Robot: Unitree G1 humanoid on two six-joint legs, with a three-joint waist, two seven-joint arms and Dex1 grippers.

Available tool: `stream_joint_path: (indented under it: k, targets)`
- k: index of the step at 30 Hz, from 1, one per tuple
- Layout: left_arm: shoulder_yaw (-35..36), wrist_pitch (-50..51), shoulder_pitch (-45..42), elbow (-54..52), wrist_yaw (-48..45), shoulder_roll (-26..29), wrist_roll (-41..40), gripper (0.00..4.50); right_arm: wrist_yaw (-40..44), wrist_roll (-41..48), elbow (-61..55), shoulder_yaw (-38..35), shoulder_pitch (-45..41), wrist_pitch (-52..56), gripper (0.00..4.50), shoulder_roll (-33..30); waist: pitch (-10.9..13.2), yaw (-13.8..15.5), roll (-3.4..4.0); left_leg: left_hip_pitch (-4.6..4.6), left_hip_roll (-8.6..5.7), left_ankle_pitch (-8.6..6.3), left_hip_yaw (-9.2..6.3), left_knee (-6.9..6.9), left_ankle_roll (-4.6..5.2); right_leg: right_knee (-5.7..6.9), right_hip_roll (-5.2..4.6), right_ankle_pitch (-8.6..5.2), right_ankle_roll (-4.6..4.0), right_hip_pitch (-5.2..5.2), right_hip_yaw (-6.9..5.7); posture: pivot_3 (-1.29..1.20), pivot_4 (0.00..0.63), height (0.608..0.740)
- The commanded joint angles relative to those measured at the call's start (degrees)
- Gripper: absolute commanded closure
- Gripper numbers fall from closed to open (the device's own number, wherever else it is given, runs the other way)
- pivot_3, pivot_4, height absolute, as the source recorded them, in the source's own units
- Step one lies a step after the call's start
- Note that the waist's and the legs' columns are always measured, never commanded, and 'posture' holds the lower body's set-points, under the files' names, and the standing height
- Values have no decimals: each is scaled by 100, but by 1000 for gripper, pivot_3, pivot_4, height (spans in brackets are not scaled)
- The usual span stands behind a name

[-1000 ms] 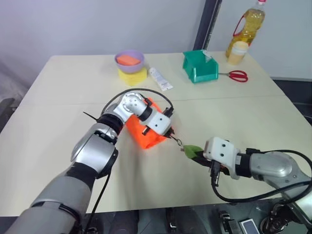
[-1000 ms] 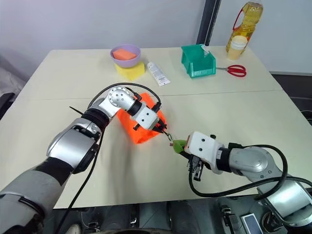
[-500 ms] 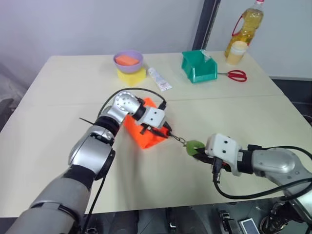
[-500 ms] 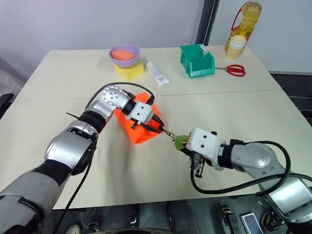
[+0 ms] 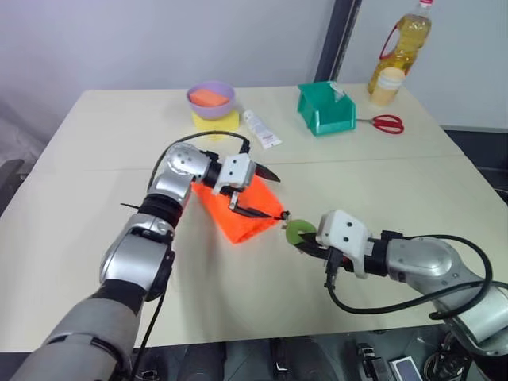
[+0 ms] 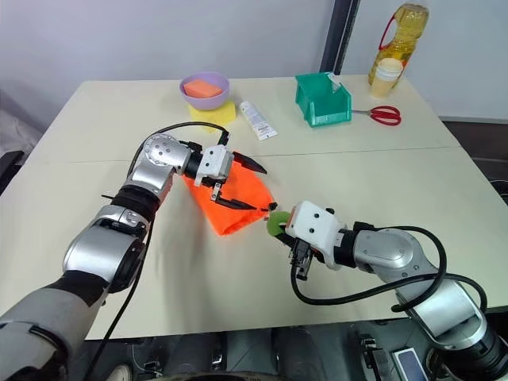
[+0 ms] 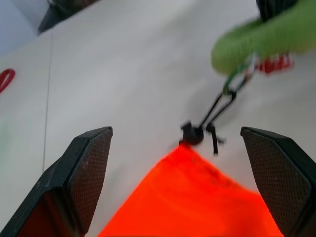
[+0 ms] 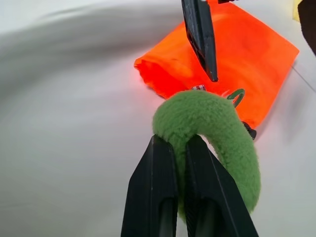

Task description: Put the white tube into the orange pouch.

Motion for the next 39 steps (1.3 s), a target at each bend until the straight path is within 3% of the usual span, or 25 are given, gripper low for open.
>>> stream_joint_path:
  k: [1, 8, 17, 26, 39]
  targets:
    - [-124, -366, -96, 25, 50, -70, 119, 60, 122, 132, -183, -175, -23, -13, 4500, -113, 0, 15, 0, 0, 0, 0, 0, 0, 0, 0, 0, 0, 0, 0, 0, 0, 150, 731]
    - [-493, -1058, -472, 610, 318, -427, 621, 60, 345, 60, -189, -613, 444, 23, 4500, -683, 0, 24, 0, -2, -3, 0, 1, 1, 0, -2, -3, 0, 0, 0, 0, 0, 150, 731]
    - [-664, -1157, -824, 1232, 764, -863, 1022, 60, 189, -434, 10, -1055, 1020, -121, 4500, -1093, 1, -20, -1, 1, -3, -4, -3, 0, 6, -2, 2, -1, 0, 0, 2, 0, 150, 731]
    - [-695, -998, -890, 1468, 1114, -988, 1268, 60, 102, -648, 115, -1042, 1085, -270, 4500, -1008, 0, 4, -1, 0, -6, -4, -1, 0, 6, -2, -1, -1, 1, 0, 2, 0, 150, 731]
    - [-406, -65, -984, 1655, 910, -1139, 1091, 60, 105, -729, 115, -994, 1100, -380, 4500, -919, 1, -2, -1, 0, -8, -4, -3, 0, 6, -2, -1, -2, 2, 0, 2, 0, 150, 731]
